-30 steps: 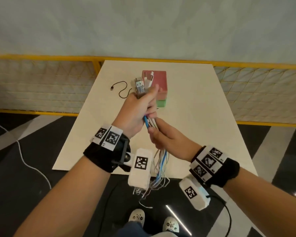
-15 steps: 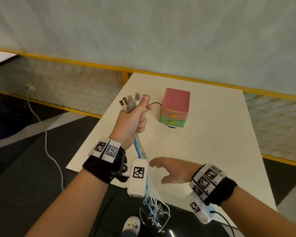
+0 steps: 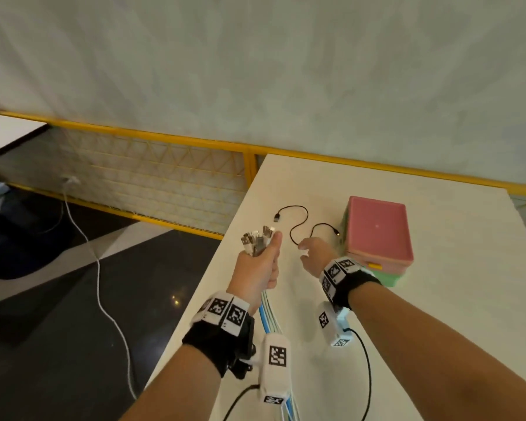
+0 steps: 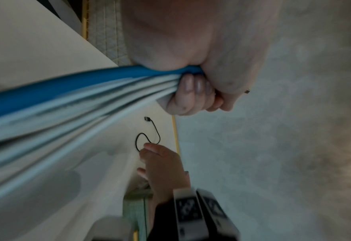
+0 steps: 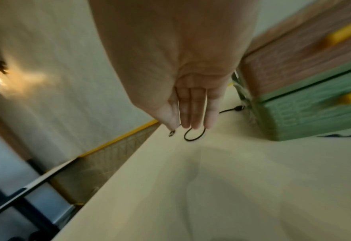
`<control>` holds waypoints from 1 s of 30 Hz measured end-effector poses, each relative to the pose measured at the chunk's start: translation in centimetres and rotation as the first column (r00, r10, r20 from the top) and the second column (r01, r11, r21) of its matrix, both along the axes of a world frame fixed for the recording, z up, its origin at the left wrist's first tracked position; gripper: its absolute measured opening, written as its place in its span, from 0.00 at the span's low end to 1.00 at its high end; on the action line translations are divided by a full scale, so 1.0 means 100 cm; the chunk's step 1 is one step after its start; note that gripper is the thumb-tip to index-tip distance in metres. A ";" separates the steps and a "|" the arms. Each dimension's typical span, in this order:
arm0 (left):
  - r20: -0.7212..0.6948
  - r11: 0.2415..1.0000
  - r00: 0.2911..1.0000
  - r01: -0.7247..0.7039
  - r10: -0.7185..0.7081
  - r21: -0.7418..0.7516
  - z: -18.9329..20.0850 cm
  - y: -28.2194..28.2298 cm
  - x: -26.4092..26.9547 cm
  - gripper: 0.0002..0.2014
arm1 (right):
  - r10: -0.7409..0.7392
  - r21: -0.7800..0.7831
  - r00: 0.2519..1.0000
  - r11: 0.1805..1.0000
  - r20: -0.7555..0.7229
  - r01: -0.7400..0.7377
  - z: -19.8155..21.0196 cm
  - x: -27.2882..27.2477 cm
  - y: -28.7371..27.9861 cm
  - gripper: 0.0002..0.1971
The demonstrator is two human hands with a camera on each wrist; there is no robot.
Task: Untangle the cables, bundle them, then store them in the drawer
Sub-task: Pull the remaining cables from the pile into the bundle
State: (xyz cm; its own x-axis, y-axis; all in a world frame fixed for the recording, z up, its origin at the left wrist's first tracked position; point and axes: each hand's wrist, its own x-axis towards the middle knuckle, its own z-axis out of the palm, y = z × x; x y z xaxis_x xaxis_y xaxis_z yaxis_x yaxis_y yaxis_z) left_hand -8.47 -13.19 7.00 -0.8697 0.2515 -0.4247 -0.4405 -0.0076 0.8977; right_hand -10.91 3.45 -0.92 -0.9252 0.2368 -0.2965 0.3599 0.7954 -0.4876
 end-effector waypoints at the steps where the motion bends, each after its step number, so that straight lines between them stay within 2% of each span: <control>1: 0.017 1.000 1.000 -0.002 0.002 -0.003 -0.005 -0.001 -0.007 0.22 | -0.017 0.025 1.000 1.000 0.023 0.017 -0.004 -0.015 0.000 0.21; 4: 0.065 1.000 0.998 0.006 -0.005 -0.017 -0.016 -0.005 -0.028 0.23 | -0.002 0.106 0.994 0.994 0.111 -0.010 -0.020 -0.045 0.001 0.27; 6: 0.083 1.000 0.997 0.011 -0.009 -0.026 -0.022 -0.007 -0.039 0.23 | 0.037 0.190 0.990 0.980 0.136 -0.063 -0.034 -0.051 0.000 0.27; 9: 0.094 1.000 0.996 0.014 -0.012 -0.020 -0.027 -0.006 -0.049 0.22 | 0.033 0.235 0.997 0.971 0.070 -0.049 -0.048 -0.046 -0.006 0.22; 14: 0.071 0.999 0.997 0.005 -0.002 -0.040 -0.036 -0.001 -0.054 0.20 | 0.080 0.228 0.997 0.971 -0.016 -0.074 -0.056 -0.028 -0.014 0.25; 18: 0.019 0.998 1.000 0.018 -0.017 -0.063 -0.040 0.006 -0.053 0.15 | 0.162 0.222 0.970 0.968 -0.179 -0.121 -0.046 -0.007 -0.026 0.24; 21: -0.011 0.988 0.999 0.035 -0.037 -0.152 -0.043 0.011 -0.054 0.14 | 0.328 0.274 0.899 0.928 -0.288 -0.251 -0.028 0.014 -0.038 0.21; 23: -0.027 0.960 0.998 0.049 -0.058 -0.277 -0.044 0.014 -0.056 0.16 | 0.477 0.353 0.805 0.865 -0.352 -0.358 -0.015 0.030 -0.045 0.19; 25: -0.012 0.941 0.997 0.074 -0.083 -0.329 -0.042 0.015 -0.055 0.17 | 0.604 0.441 0.703 0.784 -0.377 -0.437 -0.006 0.045 -0.047 0.16; 28: 0.031 0.986 0.996 0.086 -0.082 -0.146 -0.037 0.017 -0.050 0.14 | 0.732 0.493 0.590 0.674 -0.340 -0.551 0.002 0.063 -0.041 0.08; 30: 0.032 0.998 0.998 0.052 -0.050 -0.045 -0.034 0.017 -0.046 0.11 | 0.756 0.454 0.548 0.654 -0.358 -0.605 0.007 0.076 -0.032 0.05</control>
State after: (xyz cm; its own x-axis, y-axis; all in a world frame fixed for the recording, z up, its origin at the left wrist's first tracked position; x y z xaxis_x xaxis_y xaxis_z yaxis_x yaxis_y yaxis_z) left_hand -13.06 -11.52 3.61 -0.8425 0.2748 -0.4634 -0.4669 0.0565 0.8825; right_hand -3.31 0.24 -0.20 -0.8214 -0.5352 0.1970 -0.5660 0.8076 -0.1660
